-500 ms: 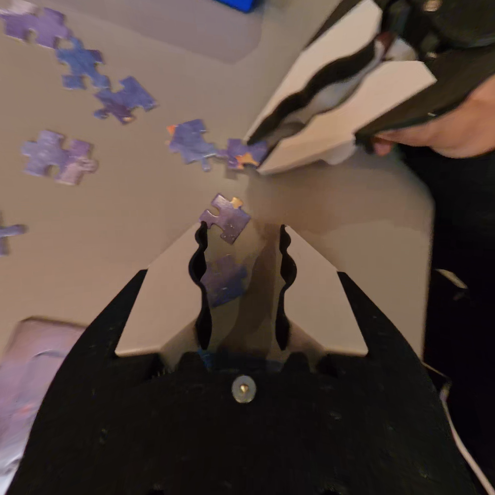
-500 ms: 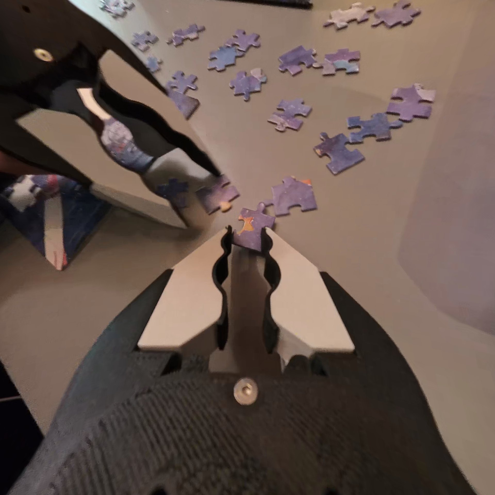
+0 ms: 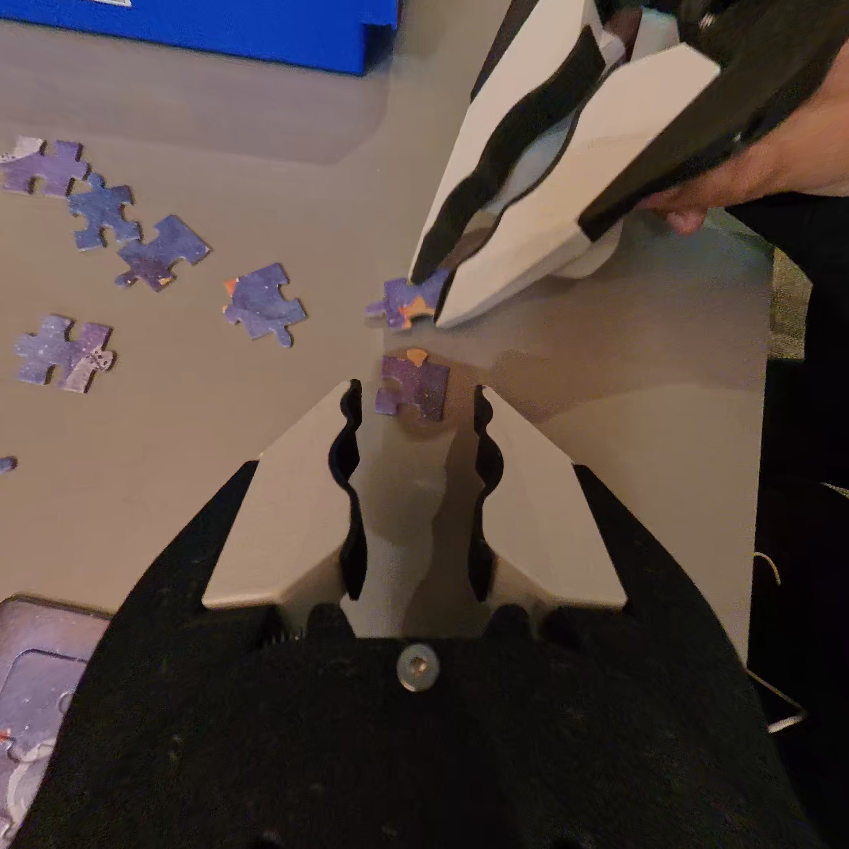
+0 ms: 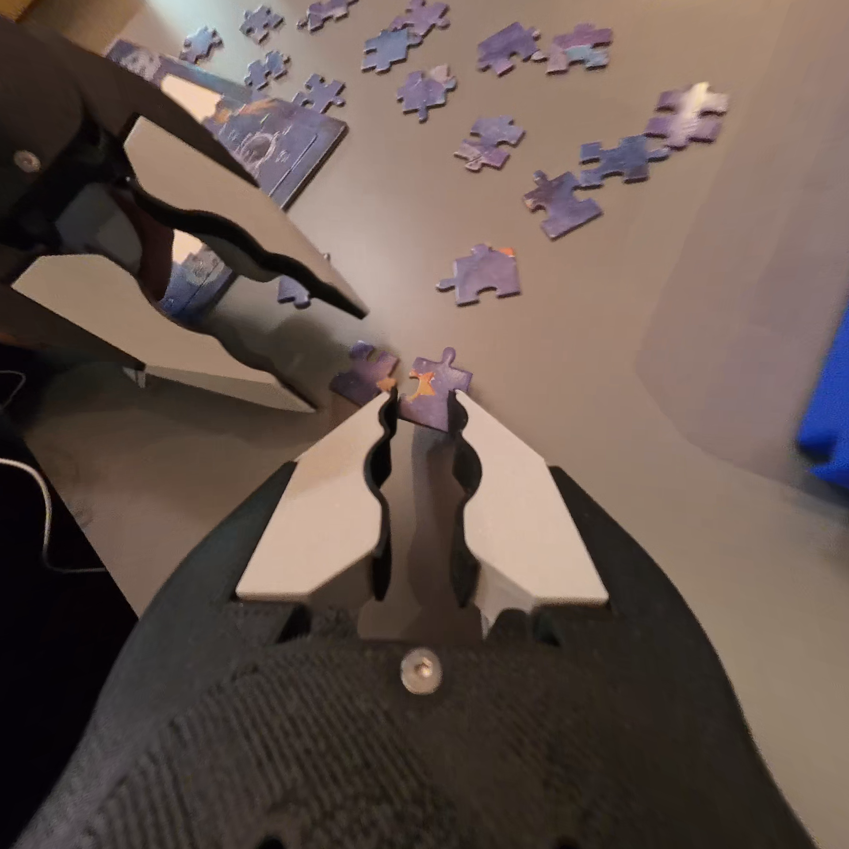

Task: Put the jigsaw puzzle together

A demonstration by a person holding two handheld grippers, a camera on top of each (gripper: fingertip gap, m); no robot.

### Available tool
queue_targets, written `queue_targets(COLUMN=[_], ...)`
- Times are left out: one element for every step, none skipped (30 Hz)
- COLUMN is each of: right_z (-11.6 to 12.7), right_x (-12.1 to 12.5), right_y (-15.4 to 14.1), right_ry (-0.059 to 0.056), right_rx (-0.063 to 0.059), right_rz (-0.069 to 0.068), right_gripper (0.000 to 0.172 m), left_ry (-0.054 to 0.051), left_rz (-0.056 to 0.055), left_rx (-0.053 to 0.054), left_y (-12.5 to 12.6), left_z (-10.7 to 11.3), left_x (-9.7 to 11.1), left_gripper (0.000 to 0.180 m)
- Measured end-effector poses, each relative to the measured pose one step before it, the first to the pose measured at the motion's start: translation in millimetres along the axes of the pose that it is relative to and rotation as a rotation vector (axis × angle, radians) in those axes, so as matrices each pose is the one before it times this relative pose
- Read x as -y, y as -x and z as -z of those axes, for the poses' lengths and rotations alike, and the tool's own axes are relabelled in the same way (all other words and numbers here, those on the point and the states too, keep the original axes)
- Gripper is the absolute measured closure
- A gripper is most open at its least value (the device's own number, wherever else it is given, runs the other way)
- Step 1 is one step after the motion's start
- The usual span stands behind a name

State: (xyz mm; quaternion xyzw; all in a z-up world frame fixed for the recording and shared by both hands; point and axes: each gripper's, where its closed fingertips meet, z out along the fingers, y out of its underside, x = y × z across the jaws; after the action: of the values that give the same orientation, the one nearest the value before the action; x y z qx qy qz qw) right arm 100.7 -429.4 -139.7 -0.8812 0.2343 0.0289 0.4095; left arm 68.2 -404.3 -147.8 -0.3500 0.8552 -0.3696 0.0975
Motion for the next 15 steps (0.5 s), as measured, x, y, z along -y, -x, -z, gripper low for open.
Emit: queue_targets(right_z=[-4.80, -4.28, -3.57, -2.88, -1.88, -0.28, 0.01, 0.63, 1.07, 1.33, 1.30, 1.32, 1.09, 1.28, 0.84], right_x=[-2.36, -2.54, -2.19, -1.72, -0.65, 1.64, 0.79, 0.32, -0.23, -0.95, -1.95, -2.71, -2.86, -1.30, -0.68], right_y=[3.95, 2.37, 1.73, 1.42, 0.82, 1.65, 3.28, 2.58, 0.55, -0.96, -1.72, -2.50, -2.39, -1.27, -0.52], right_ry=[0.0282, 0.0287, 0.0245, 0.0191, 0.0103, -0.0053, -0.0024, -0.0016, -0.0001, 0.0030, 0.0075, 0.0104, 0.0099, -0.0001, -0.0013], right_rx=[0.0022, -0.0069, -0.0098, -0.0090, -0.0086, 0.0009, 0.0168, 0.0165, 0.0062, -0.0022, -0.0064, -0.0103, -0.0087, -0.0007, 0.0044], right_rz=[0.0140, 0.0161, 0.0179, 0.0162, 0.0120, 0.0085, 0.0030, -0.0030, -0.0046, -0.0030, -0.0008, -0.0009, -0.0019, -0.0026, -0.0045], right_gripper=[0.152, 0.152, 0.152, 0.150, 0.148, 0.145, 0.143, 0.141, 0.140, 0.140, 0.140, 0.141, 0.141, 0.142, 0.142], left_ry=[0.0060, 0.0037, 0.0035, 0.0039, 0.0027, -0.0002, -0.0023, 0.0002, -0.0010, -0.0005, -0.0001, -0.0001, 0.0002, 0.0002, -0.0001], left_rz=[0.0007, -0.0006, 0.0001, 0.0007, 0.0007, 0.0004, 0.0001, 0.0017, -0.0004, -0.0014, -0.0020, -0.0020, -0.0016, -0.0010, -0.0007], left_rx=[-0.0014, -0.0006, 0.0000, -0.0005, 0.0000, 0.0001, -0.0021, -0.0021, -0.0004, 0.0026, 0.0034, 0.0030, 0.0026, 0.0018, 0.0015], left_y=[-0.17, -0.24, -0.23, -0.17, 0.15, 0.03, -0.24, -0.19, -0.09, 0.40, 0.34, 0.34, 0.20, 0.19, 0.19], left_z=[-2.11, -1.74, -1.45, -1.14, -0.81, -0.37, -0.01, -0.01, -0.10, -0.07, -0.11, 0.02, -0.08, 0.00, -0.13], left_x=[-1.83, -1.66, -1.52, -1.40, -1.05, -0.32, 0.17, 0.03, 0.02, -0.05, -0.06, -0.04, -0.11, -0.03, -0.01], left_gripper=[0.133, 0.133, 0.133, 0.133, 0.133, 0.133, 0.133, 0.133, 0.134, 0.134, 0.135, 0.136, 0.136, 0.136, 0.137])
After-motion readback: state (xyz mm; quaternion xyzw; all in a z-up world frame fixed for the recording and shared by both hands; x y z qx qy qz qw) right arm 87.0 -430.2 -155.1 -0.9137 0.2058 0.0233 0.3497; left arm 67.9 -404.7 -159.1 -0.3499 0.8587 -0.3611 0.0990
